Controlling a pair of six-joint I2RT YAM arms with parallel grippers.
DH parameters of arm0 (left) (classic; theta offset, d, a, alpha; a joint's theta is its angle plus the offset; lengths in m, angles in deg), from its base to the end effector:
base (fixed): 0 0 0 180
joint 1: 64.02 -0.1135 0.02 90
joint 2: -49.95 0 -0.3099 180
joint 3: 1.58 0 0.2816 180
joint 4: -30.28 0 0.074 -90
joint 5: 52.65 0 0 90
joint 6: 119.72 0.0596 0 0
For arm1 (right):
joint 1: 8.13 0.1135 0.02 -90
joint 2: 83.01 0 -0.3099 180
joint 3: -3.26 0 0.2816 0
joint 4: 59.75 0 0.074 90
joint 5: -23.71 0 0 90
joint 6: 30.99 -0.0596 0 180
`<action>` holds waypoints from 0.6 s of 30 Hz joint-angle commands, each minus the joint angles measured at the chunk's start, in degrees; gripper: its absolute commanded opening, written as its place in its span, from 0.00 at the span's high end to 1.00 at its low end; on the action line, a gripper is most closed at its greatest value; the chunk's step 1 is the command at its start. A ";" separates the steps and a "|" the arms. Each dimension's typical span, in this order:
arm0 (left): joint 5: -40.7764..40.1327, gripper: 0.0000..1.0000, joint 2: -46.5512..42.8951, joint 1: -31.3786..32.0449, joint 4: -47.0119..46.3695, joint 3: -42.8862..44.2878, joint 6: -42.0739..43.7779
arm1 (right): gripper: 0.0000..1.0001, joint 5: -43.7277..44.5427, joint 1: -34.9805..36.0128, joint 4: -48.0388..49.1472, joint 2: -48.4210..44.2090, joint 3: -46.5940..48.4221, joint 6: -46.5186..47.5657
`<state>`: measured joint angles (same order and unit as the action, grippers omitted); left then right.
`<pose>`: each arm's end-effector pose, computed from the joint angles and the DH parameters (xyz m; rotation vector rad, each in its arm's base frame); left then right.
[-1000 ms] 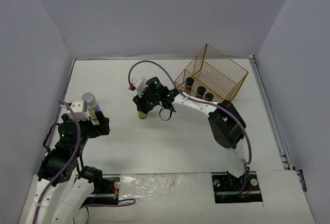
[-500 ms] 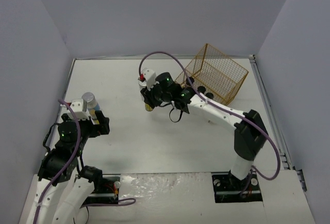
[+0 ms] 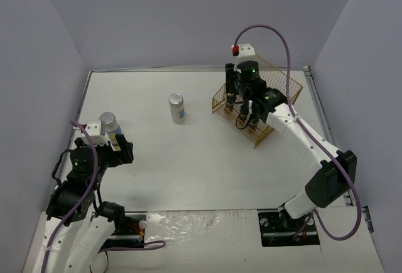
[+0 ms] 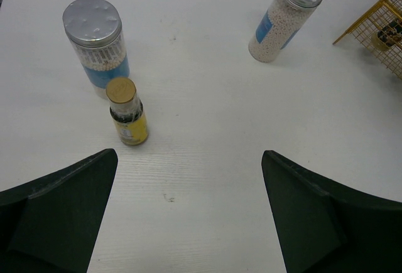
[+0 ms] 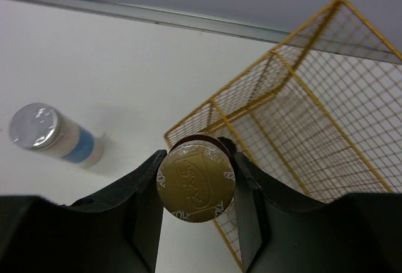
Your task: Organize the condiment bottles
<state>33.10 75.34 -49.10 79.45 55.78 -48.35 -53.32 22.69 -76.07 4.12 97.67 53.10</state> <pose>0.1039 -0.0231 0.3560 -0.1124 1.8803 -0.3338 0.3626 0.2008 0.4379 -0.2085 1.7199 0.2777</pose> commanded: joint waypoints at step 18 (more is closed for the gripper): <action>0.61 0.03 0.58 -0.54 -4.44 1.05 0.53 | 1.00 5.12 -11.39 7.52 10.40 8.97 -8.01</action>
<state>33.34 75.34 -49.15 79.13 55.78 -48.35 -50.00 11.94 -75.69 13.70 102.47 47.58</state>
